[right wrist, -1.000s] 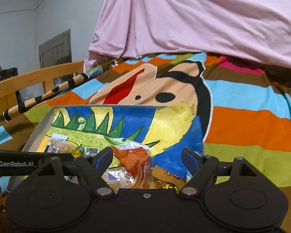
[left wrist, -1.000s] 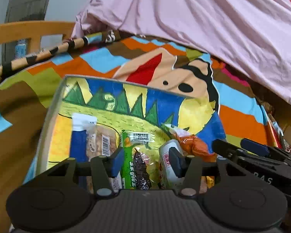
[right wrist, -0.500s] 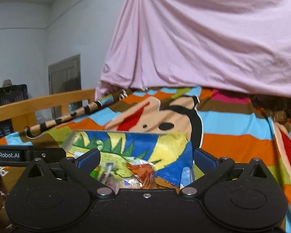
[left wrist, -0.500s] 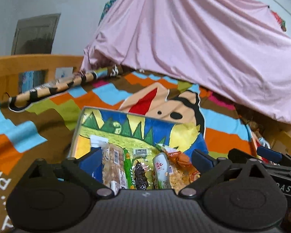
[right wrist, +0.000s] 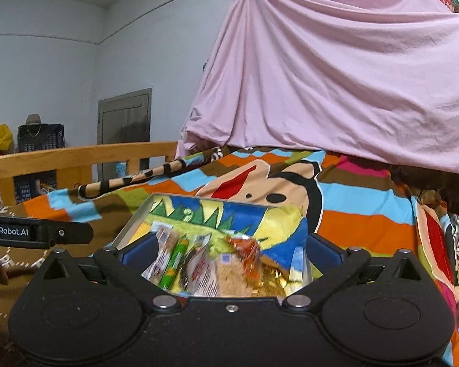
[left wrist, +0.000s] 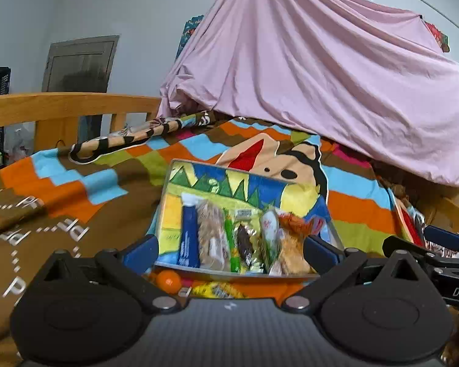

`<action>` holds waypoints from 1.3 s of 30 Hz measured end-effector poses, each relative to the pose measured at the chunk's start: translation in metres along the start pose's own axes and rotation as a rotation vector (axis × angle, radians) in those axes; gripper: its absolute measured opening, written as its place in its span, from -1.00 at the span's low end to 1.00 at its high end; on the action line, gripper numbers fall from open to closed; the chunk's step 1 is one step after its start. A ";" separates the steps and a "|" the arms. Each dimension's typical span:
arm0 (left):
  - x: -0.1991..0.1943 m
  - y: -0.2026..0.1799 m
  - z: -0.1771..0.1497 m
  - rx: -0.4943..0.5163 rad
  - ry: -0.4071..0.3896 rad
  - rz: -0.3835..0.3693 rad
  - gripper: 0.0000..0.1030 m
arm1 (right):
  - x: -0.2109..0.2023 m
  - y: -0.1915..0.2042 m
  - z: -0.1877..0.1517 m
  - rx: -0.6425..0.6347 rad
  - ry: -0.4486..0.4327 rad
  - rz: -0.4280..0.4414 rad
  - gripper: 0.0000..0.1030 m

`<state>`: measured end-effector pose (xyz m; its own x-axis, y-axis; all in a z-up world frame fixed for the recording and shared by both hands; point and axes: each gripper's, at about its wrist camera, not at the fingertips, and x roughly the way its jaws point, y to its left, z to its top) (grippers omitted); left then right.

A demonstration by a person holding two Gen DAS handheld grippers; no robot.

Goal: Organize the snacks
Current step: 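Withdraw both tools from the tray toward the orange and yellow biscuit packet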

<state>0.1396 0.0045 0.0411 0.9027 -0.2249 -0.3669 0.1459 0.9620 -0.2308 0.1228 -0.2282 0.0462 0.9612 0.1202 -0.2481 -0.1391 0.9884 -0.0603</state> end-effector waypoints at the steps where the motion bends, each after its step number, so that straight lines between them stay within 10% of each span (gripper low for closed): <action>1: -0.004 0.001 -0.002 0.006 -0.002 0.006 0.99 | -0.004 0.002 -0.003 -0.005 0.003 -0.002 0.99; 39: -0.062 0.021 -0.085 0.091 0.188 0.101 0.99 | -0.040 0.040 -0.085 -0.046 0.262 0.057 0.99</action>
<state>0.0521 0.0259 -0.0173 0.8243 -0.1438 -0.5476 0.1025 0.9891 -0.1055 0.0586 -0.2013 -0.0290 0.8579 0.1418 -0.4938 -0.2079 0.9748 -0.0813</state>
